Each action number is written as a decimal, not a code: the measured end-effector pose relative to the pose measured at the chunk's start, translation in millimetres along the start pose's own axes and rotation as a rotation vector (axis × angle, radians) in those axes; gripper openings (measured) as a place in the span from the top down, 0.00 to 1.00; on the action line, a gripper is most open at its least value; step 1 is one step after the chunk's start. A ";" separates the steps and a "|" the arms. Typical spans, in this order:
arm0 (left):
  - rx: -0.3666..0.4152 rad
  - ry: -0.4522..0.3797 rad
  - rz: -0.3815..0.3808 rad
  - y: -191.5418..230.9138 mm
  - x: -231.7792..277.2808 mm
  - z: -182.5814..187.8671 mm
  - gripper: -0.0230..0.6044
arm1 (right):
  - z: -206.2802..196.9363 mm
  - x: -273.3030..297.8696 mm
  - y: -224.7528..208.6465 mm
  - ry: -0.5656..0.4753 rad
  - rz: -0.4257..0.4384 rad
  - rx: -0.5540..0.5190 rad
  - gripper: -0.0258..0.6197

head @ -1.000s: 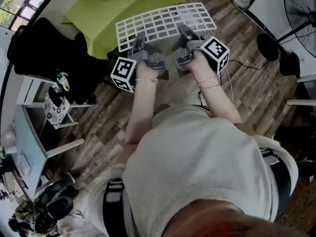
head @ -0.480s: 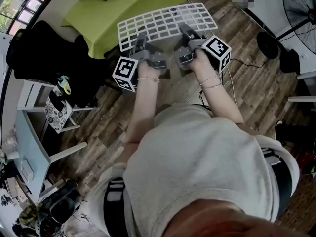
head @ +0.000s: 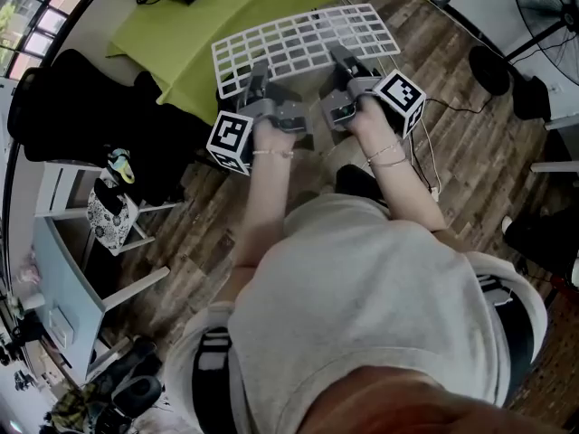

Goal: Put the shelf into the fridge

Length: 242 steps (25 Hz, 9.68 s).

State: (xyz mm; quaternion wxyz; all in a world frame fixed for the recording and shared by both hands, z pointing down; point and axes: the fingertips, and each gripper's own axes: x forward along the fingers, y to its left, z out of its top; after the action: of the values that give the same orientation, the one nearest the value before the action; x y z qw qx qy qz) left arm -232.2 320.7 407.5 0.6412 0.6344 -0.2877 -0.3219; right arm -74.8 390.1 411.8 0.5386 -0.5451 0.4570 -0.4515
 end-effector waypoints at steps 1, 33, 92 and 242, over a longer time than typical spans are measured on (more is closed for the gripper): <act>0.004 0.005 -0.003 -1.5 0.2 0.4 0.92 | -0.3 0.6 -0.4 0.001 0.002 0.004 0.92; 0.021 -0.072 -0.049 -17.9 209.3 17.1 0.92 | 88.2 207.0 22.0 0.100 0.041 0.011 0.92; 0.000 -0.152 -0.039 9.1 515.5 153.6 0.92 | 118.6 550.6 8.2 0.163 0.023 -0.002 0.91; -0.003 -0.610 0.089 57.7 589.6 324.3 0.91 | -5.6 779.5 -39.8 0.659 -0.095 -0.008 0.91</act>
State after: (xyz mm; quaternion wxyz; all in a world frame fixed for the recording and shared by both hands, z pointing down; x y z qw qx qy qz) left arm -111.8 -342.4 451.5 0.5397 0.4944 -0.4939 -0.4694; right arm 56.2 -378.3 451.6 0.3381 -0.3927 0.5826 -0.6262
